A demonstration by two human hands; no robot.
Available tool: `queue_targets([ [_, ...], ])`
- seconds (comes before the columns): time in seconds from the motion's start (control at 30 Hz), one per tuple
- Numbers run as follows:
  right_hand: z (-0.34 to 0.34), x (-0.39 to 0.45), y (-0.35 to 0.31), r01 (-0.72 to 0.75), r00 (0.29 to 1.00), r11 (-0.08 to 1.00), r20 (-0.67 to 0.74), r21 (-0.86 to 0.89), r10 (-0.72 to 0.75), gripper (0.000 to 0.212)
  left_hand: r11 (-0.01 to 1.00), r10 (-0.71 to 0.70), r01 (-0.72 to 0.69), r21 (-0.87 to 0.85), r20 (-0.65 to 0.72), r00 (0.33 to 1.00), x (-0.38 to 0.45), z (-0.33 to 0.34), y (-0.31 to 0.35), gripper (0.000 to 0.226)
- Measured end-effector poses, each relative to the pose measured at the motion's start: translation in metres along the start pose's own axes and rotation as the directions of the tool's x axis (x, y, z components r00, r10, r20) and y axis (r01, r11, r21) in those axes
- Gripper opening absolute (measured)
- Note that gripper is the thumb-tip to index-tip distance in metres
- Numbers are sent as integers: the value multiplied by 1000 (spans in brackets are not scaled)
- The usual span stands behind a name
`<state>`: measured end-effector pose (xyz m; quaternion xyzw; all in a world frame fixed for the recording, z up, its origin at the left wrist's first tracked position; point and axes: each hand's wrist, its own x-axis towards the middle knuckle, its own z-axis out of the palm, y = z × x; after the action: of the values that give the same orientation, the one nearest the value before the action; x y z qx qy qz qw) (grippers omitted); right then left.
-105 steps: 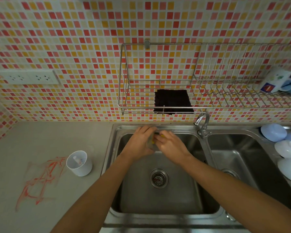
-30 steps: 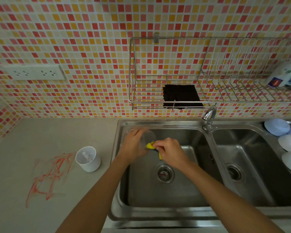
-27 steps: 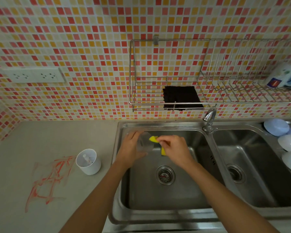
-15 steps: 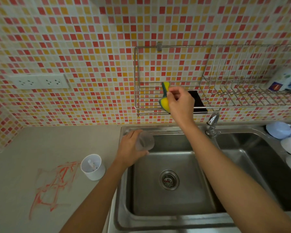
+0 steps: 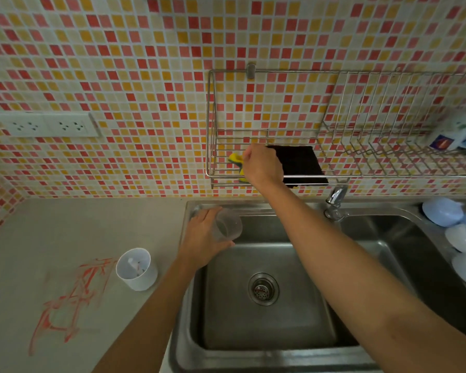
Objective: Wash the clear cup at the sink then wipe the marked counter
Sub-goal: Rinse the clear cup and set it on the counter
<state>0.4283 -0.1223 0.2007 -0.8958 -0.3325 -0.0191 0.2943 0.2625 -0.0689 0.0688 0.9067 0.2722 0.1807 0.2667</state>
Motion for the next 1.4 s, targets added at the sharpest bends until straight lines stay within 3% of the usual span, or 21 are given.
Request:
queue_targets([
  [0.1,-9,-12,5,140,990,979,-46,148,-135,18,1000,-16,16,-15,-17,1000,1,9,13,89],
  [0.2,-21,-42,29,300,948,863,-229,406,-222,17,1000,-14,14,-9,-34,999,3,26,26,91],
  [0.27,-25,-71,66,374,893,825,-406,423,-196,18,999,-33,33,-24,-1,999,6,42,36,92],
  [0.33,-25,-95,123,364,864,845,-481,391,-150,17,996,-53,57,-67,61,997,11,62,46,91],
  [0.4,-19,-105,191,224,899,903,-436,365,-47,14,995,-34,44,-90,110,993,16,82,61,90],
  [0.5,-4,-88,284,-99,943,942,-271,322,192,22,993,-7,28,-118,179,984,29,106,96,90],
  [0.57,6,-66,323,-260,956,934,-71,245,285,40,988,-10,41,-148,204,979,40,119,121,90],
  [0.63,15,-44,344,-328,943,920,127,212,307,60,983,-30,69,-173,220,975,51,131,143,92],
  [0.77,32,-19,362,-253,950,946,239,203,202,56,987,-56,97,-131,292,955,65,151,161,93],
  [0.87,37,-16,373,-128,951,989,291,77,101,54,985,-62,101,-140,262,963,72,162,171,88],
  [0.97,38,-18,381,120,970,986,227,-118,-90,63,976,-97,140,-169,240,966,79,174,176,84],
  [1.03,39,-18,380,205,961,972,210,-117,-178,64,959,-130,166,-232,162,978,83,177,176,79],
  [1.13,51,-15,381,227,952,971,229,-75,-205,58,974,-127,147,-174,119,985,90,179,178,78],
  [1.27,62,-12,384,211,936,978,288,4,-203,47,974,-161,195,-114,251,955,91,185,181,82],
  [1.4,60,-8,382,143,954,987,254,77,-158,35,959,-230,248,-138,134,964,86,181,180,75],
])
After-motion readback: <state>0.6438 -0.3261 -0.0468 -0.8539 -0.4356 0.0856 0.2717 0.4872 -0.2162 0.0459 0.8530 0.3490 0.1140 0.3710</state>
